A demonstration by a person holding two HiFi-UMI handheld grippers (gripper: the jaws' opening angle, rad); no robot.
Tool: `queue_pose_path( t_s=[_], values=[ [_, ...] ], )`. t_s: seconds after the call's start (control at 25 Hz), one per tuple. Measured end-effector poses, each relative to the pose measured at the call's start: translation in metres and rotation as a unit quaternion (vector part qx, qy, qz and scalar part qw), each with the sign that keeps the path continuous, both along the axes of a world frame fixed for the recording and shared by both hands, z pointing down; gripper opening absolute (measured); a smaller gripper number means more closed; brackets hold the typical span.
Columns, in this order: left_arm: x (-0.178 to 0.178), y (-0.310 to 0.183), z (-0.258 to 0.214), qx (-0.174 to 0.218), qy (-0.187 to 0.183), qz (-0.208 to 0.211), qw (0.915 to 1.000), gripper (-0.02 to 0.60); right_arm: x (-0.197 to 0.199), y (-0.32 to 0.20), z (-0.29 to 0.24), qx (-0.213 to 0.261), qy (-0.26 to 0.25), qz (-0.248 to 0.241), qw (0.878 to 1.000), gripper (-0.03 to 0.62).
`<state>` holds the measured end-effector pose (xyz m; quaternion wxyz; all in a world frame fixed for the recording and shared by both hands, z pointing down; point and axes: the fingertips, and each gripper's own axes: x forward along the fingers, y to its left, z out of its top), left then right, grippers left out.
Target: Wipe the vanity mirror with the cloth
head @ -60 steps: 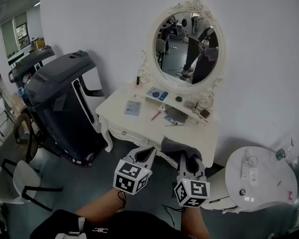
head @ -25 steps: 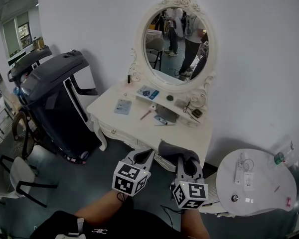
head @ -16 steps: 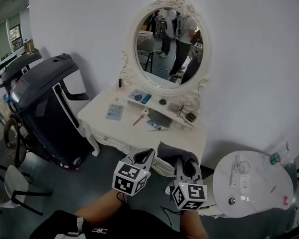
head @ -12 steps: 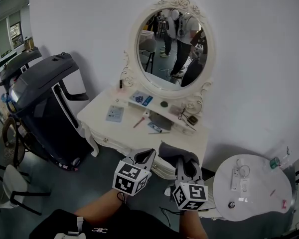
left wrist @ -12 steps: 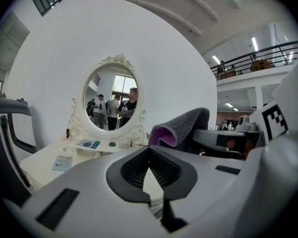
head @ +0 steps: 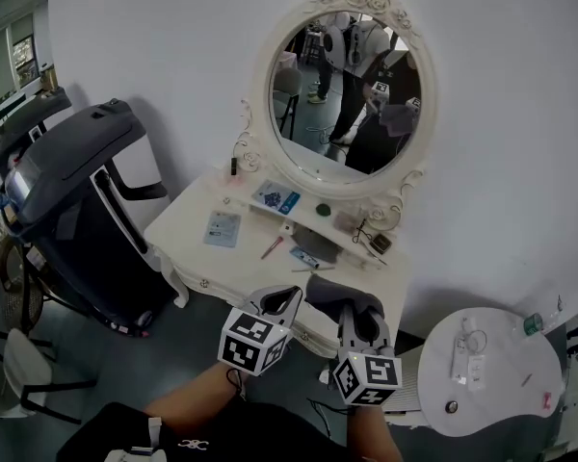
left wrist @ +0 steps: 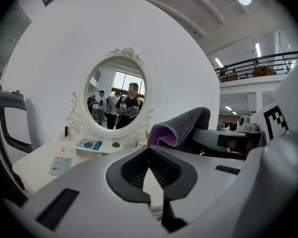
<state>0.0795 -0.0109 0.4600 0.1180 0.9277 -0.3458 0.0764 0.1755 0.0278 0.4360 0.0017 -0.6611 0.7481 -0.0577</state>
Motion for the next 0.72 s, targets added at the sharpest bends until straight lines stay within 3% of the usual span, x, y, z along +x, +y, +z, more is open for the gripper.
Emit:
queue_pose_path(
  t_s=[0.72],
  values=[
    [-0.058, -0.096, -0.005, 0.006, 0.004, 0.035, 0.9994, -0.002, -0.063, -0.091, -0.002, -0.002, -0.006, 0.025, 1.000, 0.041]
  ],
)
